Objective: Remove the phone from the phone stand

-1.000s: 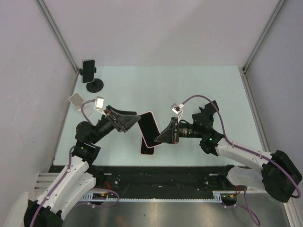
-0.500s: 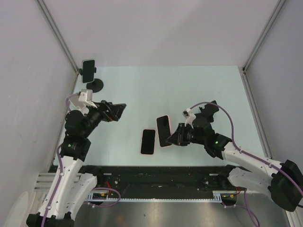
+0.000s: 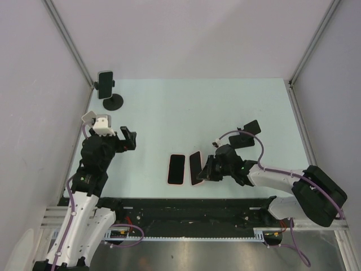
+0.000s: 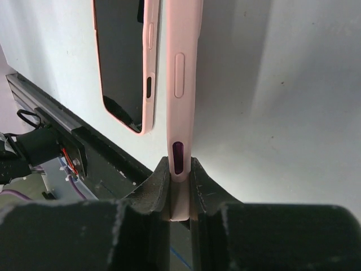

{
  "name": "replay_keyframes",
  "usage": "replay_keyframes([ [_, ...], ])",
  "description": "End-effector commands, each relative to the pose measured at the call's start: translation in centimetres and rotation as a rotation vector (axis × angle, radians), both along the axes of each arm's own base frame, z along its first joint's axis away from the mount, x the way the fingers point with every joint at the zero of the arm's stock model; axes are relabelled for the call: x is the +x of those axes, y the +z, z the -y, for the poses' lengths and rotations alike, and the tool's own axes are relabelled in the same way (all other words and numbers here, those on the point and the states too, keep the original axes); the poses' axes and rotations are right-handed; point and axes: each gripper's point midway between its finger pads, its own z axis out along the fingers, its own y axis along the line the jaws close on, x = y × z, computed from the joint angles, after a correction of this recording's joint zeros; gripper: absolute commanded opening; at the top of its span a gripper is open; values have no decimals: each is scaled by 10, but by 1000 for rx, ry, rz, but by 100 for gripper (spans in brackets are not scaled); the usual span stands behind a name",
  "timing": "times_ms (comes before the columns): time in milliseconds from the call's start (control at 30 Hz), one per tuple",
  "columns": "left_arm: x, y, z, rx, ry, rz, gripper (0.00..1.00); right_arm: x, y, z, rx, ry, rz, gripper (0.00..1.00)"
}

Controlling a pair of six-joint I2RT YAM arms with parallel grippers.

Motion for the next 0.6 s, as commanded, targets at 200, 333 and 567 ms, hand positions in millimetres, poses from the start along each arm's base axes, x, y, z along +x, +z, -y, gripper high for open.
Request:
replay_keyframes([
  [200,-2,3,-7,37,16,27,100,6,11,-37,164,46,-23,0],
  [333,-3,3,-6,38,13,26,100,4,7,-39,173,44,-53,0],
  [567,-2,3,-6,36,13,28,100,5,-1,-24,99,6,-61,39],
])
